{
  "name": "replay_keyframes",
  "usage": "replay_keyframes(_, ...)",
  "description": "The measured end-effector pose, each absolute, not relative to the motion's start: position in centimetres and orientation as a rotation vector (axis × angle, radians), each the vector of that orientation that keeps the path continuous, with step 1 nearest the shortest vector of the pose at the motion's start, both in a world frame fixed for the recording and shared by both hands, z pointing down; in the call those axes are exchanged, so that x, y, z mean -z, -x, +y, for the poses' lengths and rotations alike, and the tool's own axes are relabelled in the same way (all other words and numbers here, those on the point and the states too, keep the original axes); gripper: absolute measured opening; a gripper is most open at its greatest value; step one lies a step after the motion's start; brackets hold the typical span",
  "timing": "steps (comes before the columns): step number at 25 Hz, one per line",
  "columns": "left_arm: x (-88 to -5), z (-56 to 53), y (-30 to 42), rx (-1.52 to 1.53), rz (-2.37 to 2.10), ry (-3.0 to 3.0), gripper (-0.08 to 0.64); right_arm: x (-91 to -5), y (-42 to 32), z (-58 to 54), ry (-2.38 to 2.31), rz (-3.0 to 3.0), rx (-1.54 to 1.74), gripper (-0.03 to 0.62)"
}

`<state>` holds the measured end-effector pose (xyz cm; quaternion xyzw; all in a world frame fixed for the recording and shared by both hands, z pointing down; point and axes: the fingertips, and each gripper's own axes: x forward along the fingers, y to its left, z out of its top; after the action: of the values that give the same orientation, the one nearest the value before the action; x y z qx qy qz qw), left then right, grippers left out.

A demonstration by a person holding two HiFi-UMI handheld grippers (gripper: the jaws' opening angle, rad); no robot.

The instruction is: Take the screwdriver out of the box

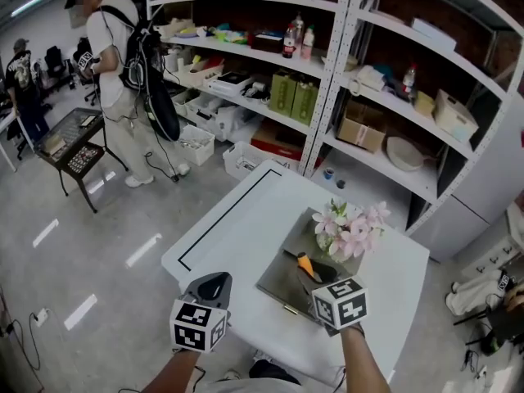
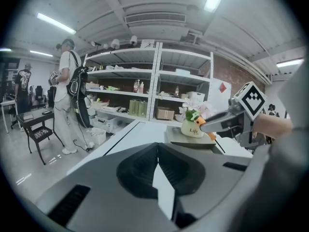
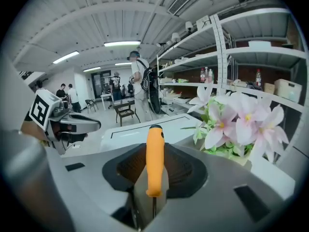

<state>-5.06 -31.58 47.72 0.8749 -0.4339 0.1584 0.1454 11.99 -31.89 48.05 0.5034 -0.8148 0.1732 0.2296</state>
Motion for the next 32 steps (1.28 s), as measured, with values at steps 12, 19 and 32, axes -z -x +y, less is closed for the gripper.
replay_keyframes(12, -46.2, -28.9, 6.7, -0.422, -1.196, -2.596, 0.003, -41.7, -10.7, -27.8, -1.612, -2.34, -0.351, 0.118)
replay_keyframes(19, -45.3, -27.2, 7.7, -0.408, -1.179, -2.631, 0.003, -40.0, -10.4, -24.7, -1.741, -2.363, -0.309, 0.118)
replay_keyframes(32, -44.0, -24.3, 8.2, -0.368, -1.135, -2.681, 0.003, -39.8, -10.1, -19.0, -1.885, -2.331, -0.265, 0.118)
